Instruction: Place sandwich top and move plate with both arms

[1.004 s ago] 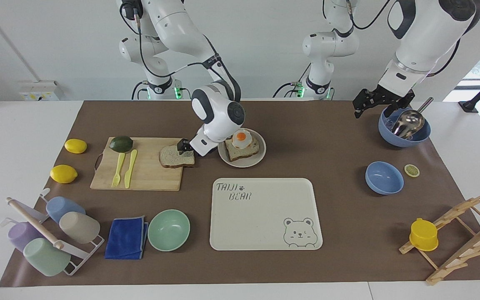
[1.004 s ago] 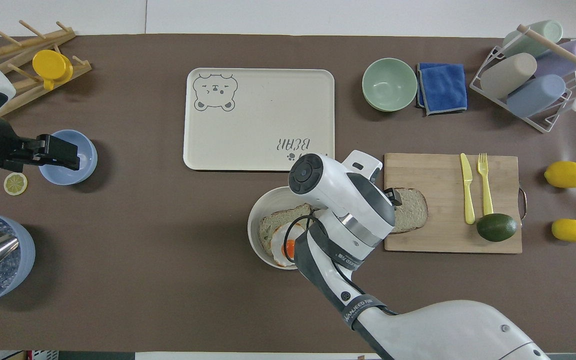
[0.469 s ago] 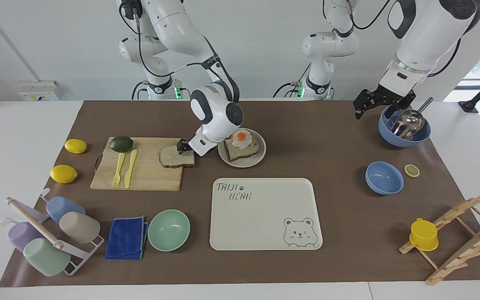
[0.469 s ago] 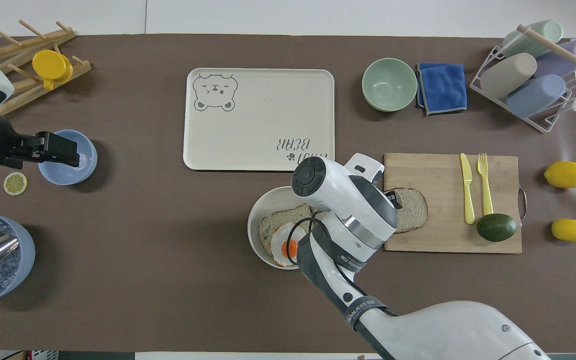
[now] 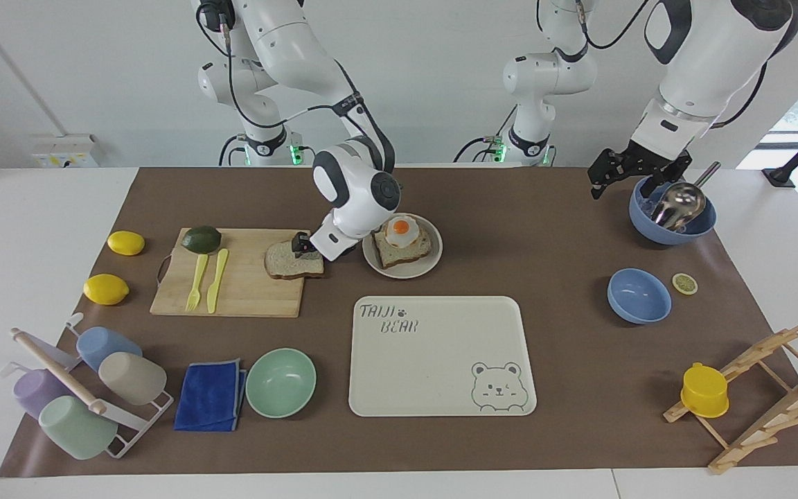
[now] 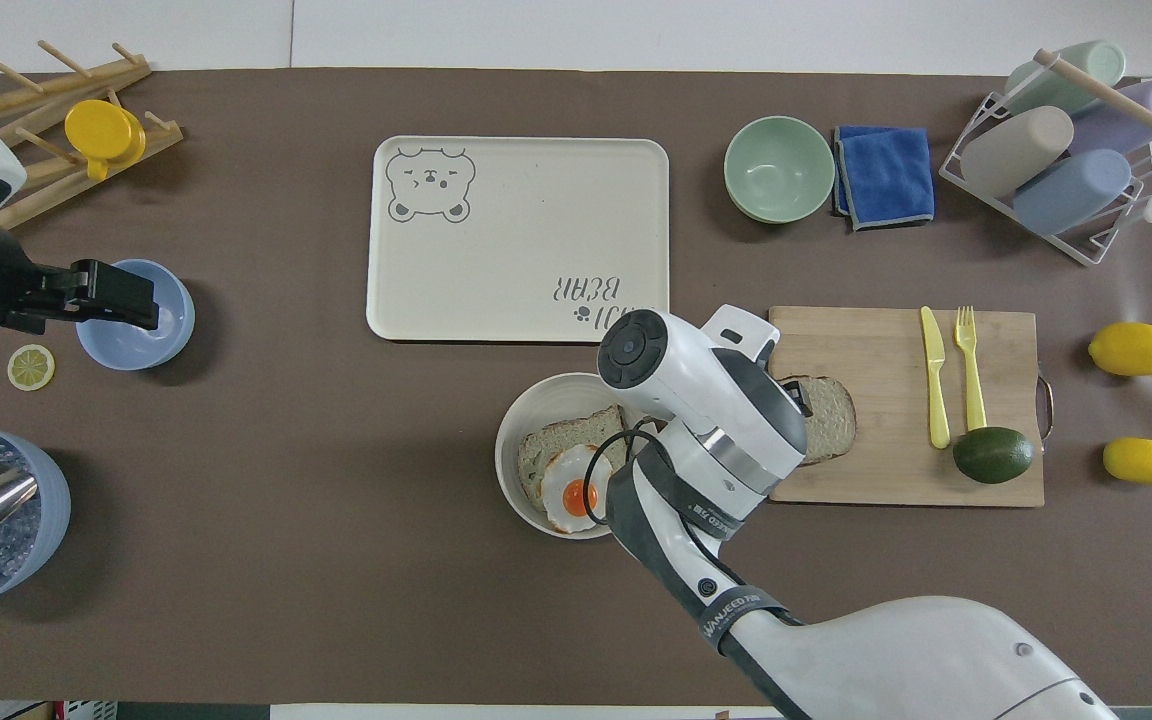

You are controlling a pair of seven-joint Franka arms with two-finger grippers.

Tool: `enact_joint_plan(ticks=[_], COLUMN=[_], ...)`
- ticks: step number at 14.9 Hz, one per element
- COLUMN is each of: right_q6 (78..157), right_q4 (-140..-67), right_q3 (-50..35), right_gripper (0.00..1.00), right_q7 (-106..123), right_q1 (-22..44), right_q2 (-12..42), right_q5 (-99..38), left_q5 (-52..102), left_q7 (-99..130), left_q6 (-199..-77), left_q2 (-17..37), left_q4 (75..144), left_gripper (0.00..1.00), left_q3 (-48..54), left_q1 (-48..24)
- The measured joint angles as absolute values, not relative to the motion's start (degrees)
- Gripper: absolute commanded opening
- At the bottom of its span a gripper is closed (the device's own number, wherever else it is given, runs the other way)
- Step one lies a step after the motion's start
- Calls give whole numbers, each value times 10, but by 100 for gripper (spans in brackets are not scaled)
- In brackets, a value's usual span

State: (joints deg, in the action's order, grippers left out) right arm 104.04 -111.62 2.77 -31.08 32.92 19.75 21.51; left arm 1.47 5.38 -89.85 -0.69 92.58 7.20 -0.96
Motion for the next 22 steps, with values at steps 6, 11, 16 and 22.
enact_joint_plan(ticks=[6,11,16,22], right_q6=[1040,1038,976,903], right_q4=[-1125,-1122,-1063,-934], right_q3=[27,23,12,-29], right_gripper=[10,0,0,0], right_q7=[-311,-310,-310,-314], right_q1=[327,330,334,375], right_q2=[193,187,184,201], right_q5=[215,215,216,180], left_q5=[15,15,15,15], left_q7=[54,54,54,54], left_q6=[-901,-902,-903,-917], left_q2=[-7,-7,-7,-7], left_q4=[926,926,926,930], left_gripper=[100,100,100,100], left_q3=[72,72,71,69], left_q1=[-10,-10,-9,6])
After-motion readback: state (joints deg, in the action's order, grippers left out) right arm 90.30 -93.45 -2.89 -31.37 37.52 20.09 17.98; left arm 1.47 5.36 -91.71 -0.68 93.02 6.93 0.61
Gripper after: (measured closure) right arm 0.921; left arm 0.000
